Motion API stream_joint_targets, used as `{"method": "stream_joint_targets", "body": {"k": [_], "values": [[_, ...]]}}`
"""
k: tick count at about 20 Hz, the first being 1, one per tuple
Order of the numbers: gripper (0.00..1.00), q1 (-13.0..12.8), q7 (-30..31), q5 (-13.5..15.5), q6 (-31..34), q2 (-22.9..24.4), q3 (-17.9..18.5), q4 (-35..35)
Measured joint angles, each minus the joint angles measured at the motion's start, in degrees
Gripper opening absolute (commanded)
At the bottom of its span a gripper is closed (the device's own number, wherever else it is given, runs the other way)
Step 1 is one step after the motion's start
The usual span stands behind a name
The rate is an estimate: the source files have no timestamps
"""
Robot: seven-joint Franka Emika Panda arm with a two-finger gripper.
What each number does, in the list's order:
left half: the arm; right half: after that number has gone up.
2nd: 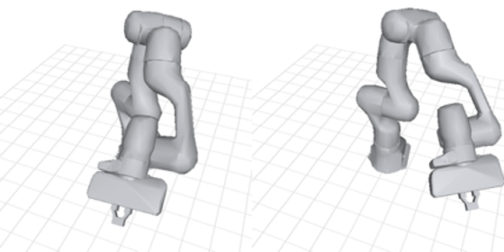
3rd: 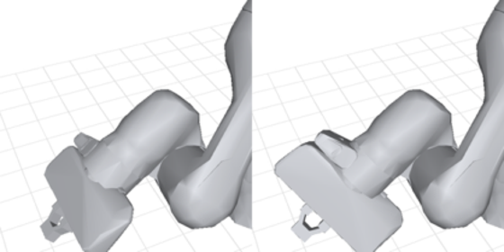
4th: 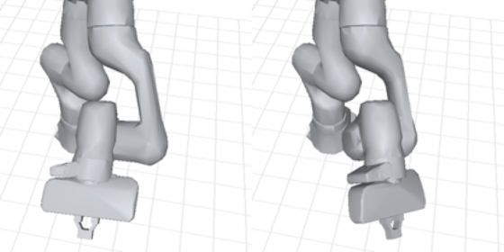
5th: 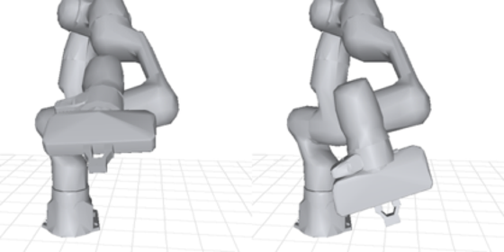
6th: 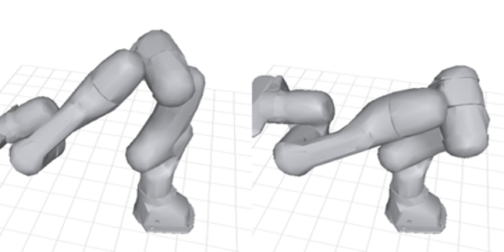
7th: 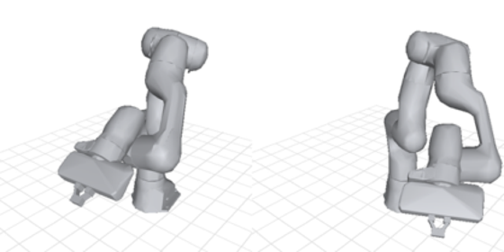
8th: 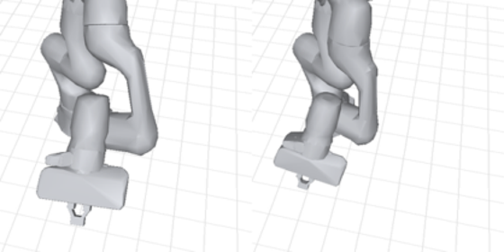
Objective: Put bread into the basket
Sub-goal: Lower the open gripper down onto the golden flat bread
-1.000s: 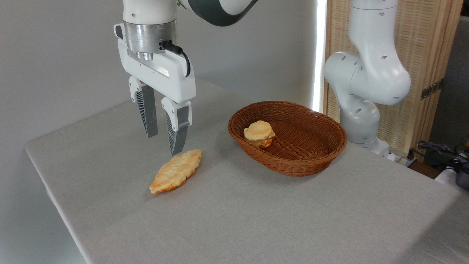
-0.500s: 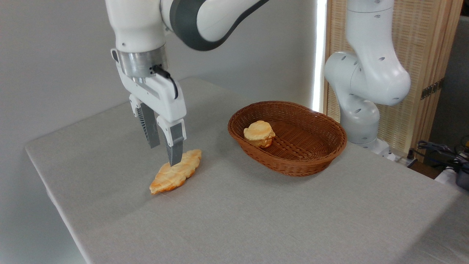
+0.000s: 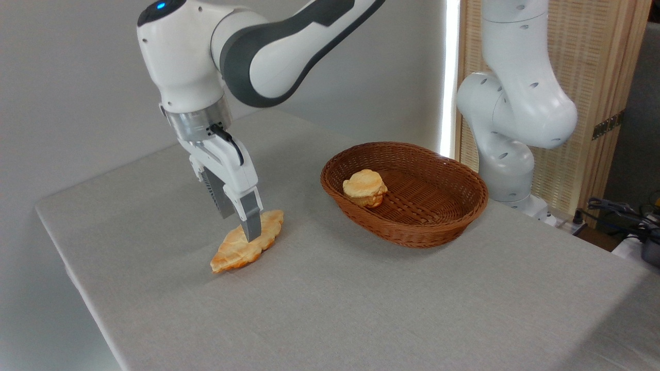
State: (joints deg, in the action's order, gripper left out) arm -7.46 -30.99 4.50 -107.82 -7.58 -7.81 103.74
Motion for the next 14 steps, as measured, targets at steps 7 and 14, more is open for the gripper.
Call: {"method": "stream_joint_targets", "body": {"k": [7,14], "values": [[1.0,-0.1,0.9,0.0,0.0,-2.7,-0.6,0.0],[1.0,-0.3,0.9,0.0,0.0,-3.4,-0.7,0.0]]}}
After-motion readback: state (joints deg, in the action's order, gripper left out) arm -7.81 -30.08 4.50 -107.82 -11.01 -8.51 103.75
